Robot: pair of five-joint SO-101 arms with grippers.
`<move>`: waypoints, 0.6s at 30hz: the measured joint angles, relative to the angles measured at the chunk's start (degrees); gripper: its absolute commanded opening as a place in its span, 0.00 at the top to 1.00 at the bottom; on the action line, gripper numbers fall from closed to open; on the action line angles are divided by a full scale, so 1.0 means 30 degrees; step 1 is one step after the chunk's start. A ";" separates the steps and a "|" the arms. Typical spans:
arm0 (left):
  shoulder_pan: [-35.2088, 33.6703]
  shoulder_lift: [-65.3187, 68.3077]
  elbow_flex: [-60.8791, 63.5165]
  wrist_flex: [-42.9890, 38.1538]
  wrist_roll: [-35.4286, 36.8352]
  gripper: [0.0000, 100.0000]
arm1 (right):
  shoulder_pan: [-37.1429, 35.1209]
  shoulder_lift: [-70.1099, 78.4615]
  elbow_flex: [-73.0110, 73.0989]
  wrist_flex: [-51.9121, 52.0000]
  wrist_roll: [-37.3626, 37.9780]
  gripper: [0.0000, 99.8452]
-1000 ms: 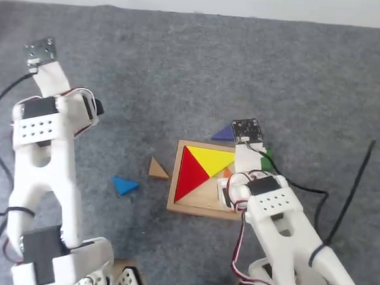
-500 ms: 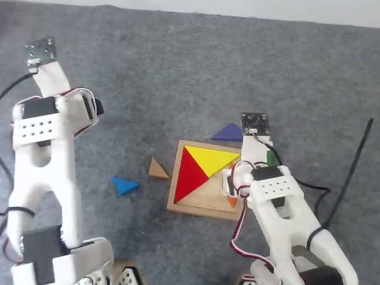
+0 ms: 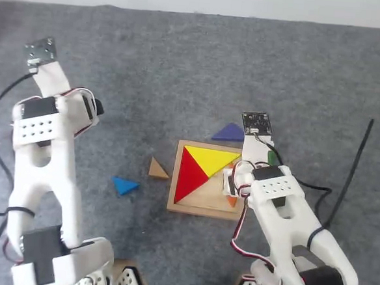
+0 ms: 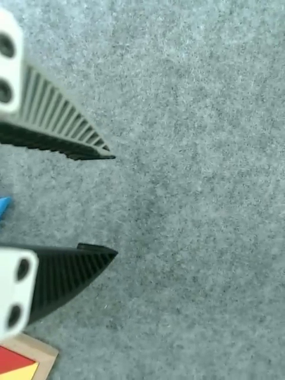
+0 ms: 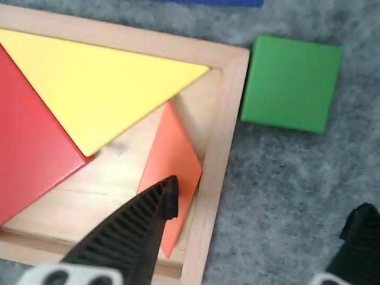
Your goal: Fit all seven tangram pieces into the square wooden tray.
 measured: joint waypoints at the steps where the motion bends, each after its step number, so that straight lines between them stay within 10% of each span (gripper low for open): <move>1: 0.0000 0.0000 0.0000 0.0000 0.0000 0.77 | 0.0000 -0.0117 0.0059 0.0000 0.0000 0.57; 18: 0.0000 0.0000 0.0000 0.0000 0.0000 0.77 | -0.3780 -0.1612 0.0352 -0.0029 -0.4952 0.57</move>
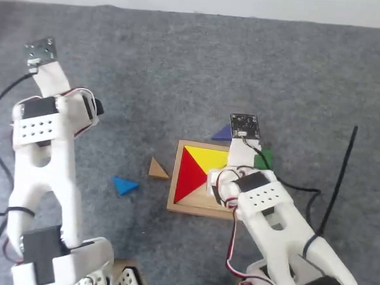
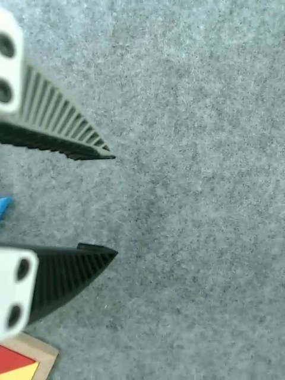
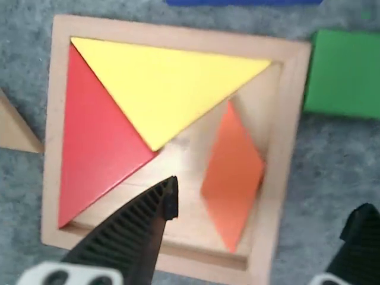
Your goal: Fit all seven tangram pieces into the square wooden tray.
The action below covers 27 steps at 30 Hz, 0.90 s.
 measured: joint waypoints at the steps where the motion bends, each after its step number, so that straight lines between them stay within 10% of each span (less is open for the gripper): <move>1: 0.0000 0.0000 0.0000 0.0000 0.0000 0.77 | -0.0381 0.0205 0.0000 -0.0029 -0.0469 0.57; 27: -0.0410 0.0000 0.0000 0.0000 0.0000 0.77 | 0.2579 0.0791 -0.0029 -0.0352 -0.1553 0.57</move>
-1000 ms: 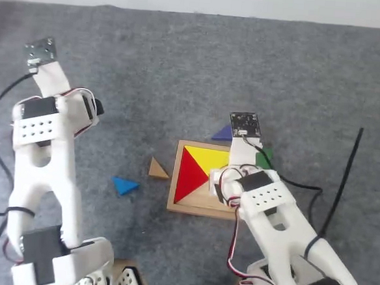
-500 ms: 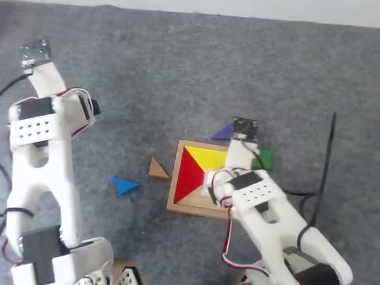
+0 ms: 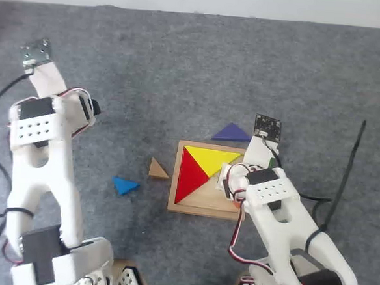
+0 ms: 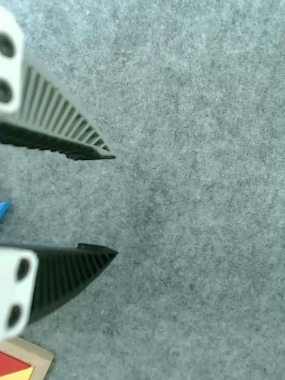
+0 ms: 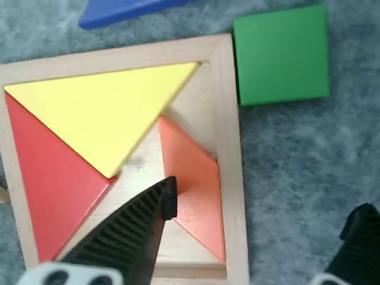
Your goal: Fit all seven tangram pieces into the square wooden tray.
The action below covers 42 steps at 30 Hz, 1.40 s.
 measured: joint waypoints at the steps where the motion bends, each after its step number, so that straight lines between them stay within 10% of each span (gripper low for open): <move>1: 0.0000 0.0000 0.0000 0.0000 0.0000 0.77 | 0.0000 0.0000 0.0000 0.0000 0.0000 0.57; 34: 0.0000 0.0000 0.0000 0.0000 0.0000 0.77 | 0.1553 -0.0234 -0.0059 0.2344 0.0996 0.57; 42: 0.0000 0.0000 0.0000 0.0000 0.0000 0.77 | -0.1729 -0.0264 -0.0029 0.1495 0.1055 0.57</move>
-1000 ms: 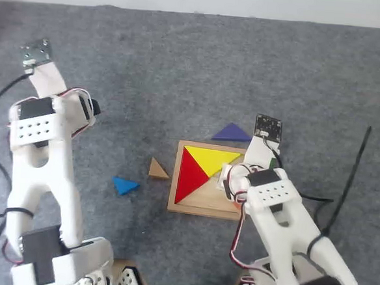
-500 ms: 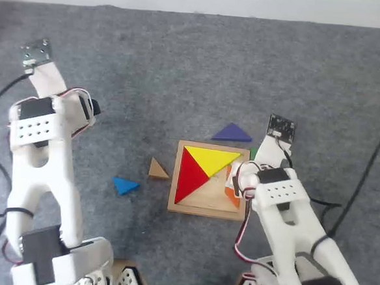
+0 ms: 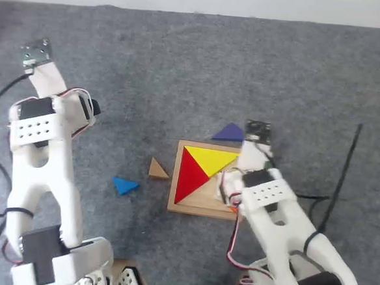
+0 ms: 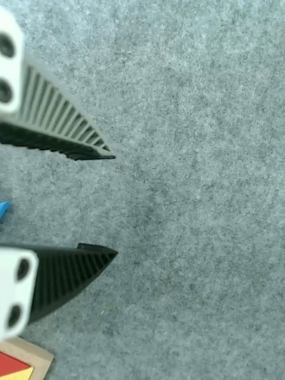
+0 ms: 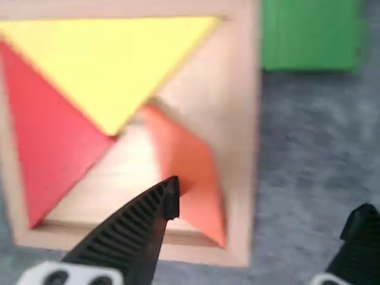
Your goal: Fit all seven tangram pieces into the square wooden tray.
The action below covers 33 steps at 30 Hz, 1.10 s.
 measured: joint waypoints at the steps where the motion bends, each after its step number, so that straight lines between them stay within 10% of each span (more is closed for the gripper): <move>1: 0.0000 0.0000 0.0000 0.0000 0.0000 0.77 | -0.0469 0.0000 0.0000 -0.0440 0.0000 0.57; 33: 0.0000 0.0000 0.0000 -0.0117 0.0000 0.77 | 0.2930 -0.3839 0.2051 0.1758 0.2696 0.57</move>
